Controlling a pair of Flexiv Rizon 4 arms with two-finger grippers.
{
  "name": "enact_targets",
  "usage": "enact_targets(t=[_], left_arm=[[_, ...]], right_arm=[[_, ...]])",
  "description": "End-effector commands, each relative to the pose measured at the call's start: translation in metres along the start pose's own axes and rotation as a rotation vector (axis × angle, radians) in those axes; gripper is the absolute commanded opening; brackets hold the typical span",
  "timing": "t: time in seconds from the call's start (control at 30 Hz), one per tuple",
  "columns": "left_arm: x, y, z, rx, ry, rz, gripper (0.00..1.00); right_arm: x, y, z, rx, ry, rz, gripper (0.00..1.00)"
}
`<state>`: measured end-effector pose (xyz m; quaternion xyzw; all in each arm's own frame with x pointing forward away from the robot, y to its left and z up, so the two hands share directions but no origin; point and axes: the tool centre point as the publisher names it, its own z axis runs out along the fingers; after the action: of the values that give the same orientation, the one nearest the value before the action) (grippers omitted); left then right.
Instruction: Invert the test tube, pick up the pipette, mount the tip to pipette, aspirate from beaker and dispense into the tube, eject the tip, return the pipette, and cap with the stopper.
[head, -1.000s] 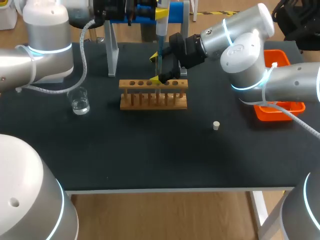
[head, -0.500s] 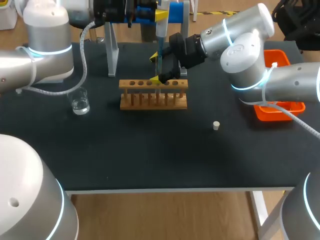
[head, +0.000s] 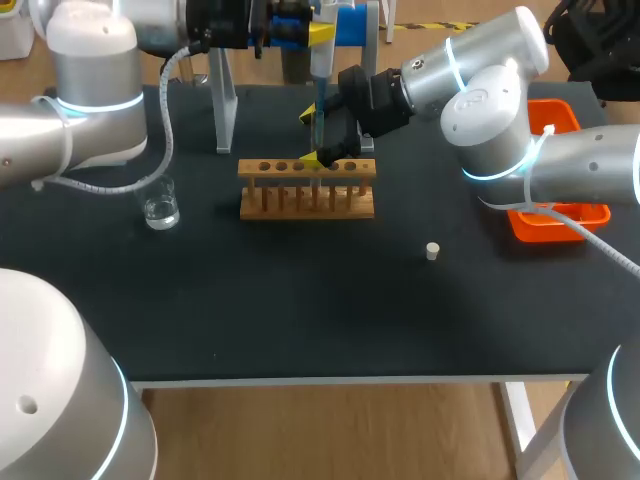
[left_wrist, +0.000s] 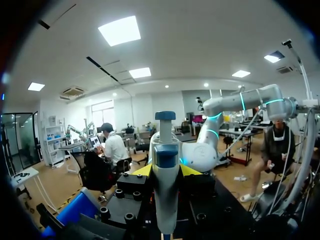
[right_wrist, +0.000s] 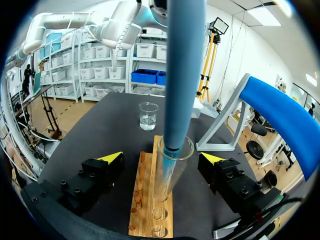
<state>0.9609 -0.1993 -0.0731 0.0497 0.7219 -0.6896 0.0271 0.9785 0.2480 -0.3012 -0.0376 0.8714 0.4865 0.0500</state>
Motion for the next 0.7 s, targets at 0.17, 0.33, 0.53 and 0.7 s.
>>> enact_targets(t=[0.17,0.33,0.53,0.7], left_arm=[[-0.0008,0.0034,-0.0008,0.006,-0.001,0.002,0.00],[-0.0009,0.0043,-0.0008,0.007,0.000,-0.001,0.00],[-0.0011,0.0040,-0.0007,0.011,0.004,-0.001,0.00],[-0.0011,0.0040,-0.0007,0.011,0.004,-0.001,0.00]], right_arm=[[-0.0008,0.0003,-0.0011,0.002,0.004,0.000,1.00],[-0.0008,0.0003,-0.0011,0.002,0.004,0.000,1.00],[-0.0008,0.0003,-0.0011,0.002,0.004,0.000,1.00],[-0.0008,0.0003,-0.0011,0.002,0.004,0.000,1.00]])
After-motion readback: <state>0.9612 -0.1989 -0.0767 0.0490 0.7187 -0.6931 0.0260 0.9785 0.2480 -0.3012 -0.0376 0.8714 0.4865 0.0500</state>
